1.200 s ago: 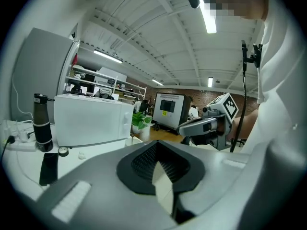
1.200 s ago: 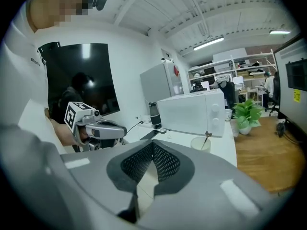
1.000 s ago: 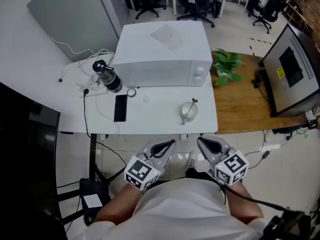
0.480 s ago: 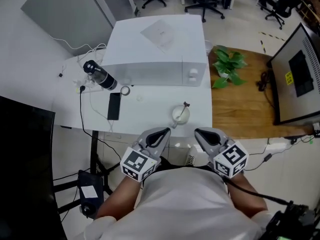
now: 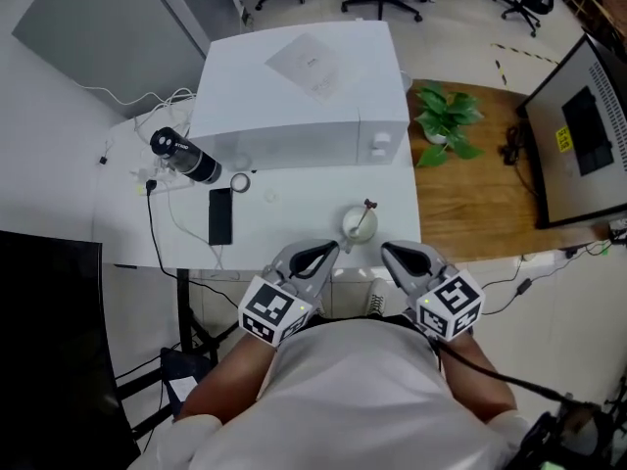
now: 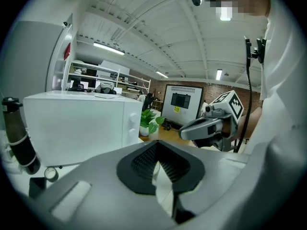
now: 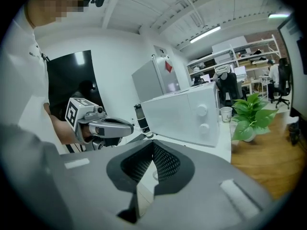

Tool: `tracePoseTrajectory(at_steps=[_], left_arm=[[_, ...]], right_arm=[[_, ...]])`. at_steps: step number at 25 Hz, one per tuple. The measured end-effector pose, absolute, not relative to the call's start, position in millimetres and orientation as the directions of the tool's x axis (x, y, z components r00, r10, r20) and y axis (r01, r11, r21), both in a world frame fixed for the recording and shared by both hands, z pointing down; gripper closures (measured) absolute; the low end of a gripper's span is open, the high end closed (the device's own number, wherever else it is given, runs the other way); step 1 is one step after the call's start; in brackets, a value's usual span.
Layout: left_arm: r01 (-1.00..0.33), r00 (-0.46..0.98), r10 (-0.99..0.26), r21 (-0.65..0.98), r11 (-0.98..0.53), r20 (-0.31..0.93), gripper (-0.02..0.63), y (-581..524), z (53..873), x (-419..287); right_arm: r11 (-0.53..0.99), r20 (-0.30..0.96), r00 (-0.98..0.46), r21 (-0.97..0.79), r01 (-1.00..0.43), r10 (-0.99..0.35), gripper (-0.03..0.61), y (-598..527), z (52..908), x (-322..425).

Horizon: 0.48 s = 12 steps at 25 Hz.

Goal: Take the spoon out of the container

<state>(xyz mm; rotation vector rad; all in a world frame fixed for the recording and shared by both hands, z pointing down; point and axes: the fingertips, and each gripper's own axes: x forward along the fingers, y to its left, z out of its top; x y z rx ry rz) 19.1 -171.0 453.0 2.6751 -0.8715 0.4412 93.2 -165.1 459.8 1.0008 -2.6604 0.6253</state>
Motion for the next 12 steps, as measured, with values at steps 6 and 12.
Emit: tracePoseTrajectory(at_steps=[6, 12], left_arm=[[-0.556, 0.811, -0.469, 0.214, -0.803, 0.349, 0.610, -180, 456, 15], [-0.556, 0.810, -0.464, 0.218, -0.802, 0.358, 0.609, -188, 467, 12]], right_arm=[[0.636, 0.376, -0.689, -0.274, -0.721, -0.619, 0.561, -180, 464, 93], [0.646, 0.414, -0.670, -0.222, -0.731, -0.616, 0.519, -201, 476, 91]])
